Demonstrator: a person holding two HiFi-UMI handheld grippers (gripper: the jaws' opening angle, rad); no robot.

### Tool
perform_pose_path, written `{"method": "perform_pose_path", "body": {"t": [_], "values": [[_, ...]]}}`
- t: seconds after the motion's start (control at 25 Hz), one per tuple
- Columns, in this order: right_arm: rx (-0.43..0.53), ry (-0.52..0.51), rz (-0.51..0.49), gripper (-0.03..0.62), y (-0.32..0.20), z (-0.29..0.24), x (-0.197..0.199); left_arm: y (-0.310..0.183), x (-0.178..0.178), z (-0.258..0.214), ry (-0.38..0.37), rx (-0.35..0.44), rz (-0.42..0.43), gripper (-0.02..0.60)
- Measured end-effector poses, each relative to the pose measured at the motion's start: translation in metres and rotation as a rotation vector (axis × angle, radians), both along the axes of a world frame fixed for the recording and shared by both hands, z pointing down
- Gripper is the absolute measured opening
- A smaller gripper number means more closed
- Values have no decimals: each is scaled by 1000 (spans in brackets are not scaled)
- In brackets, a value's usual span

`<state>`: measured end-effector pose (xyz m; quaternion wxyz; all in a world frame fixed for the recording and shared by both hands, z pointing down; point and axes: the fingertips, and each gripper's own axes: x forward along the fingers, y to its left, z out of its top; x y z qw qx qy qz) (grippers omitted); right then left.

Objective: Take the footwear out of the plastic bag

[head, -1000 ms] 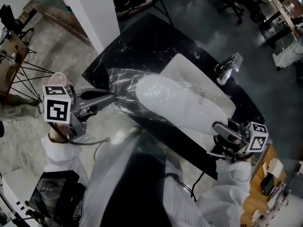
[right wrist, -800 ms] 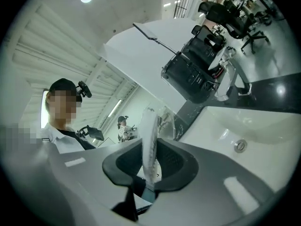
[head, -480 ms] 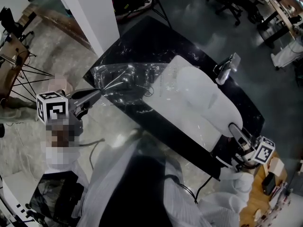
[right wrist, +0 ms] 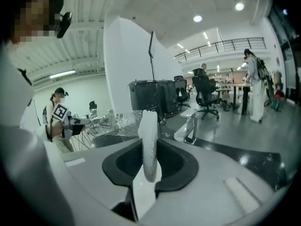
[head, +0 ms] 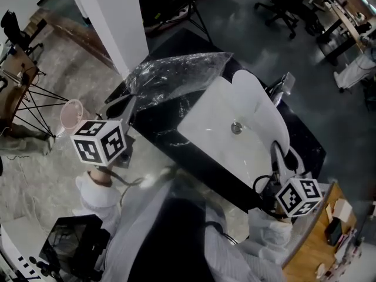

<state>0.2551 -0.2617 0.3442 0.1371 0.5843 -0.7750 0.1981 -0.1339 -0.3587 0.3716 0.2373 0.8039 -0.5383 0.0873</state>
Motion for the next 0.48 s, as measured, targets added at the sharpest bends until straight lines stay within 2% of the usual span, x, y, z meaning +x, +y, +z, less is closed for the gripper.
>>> {"method": "perform_pose_path", "body": {"t": [0.12, 0.28, 0.48], "values": [[65, 131, 19, 86, -14, 2, -30, -3, 21, -3, -59, 77, -28, 2], [103, 108, 46, 86, -21, 5, -64, -2, 47, -7, -86, 134, -28, 2], [121, 120, 48, 85, -24, 13, -89, 1, 68, -10, -98, 168, -14, 2]]}}
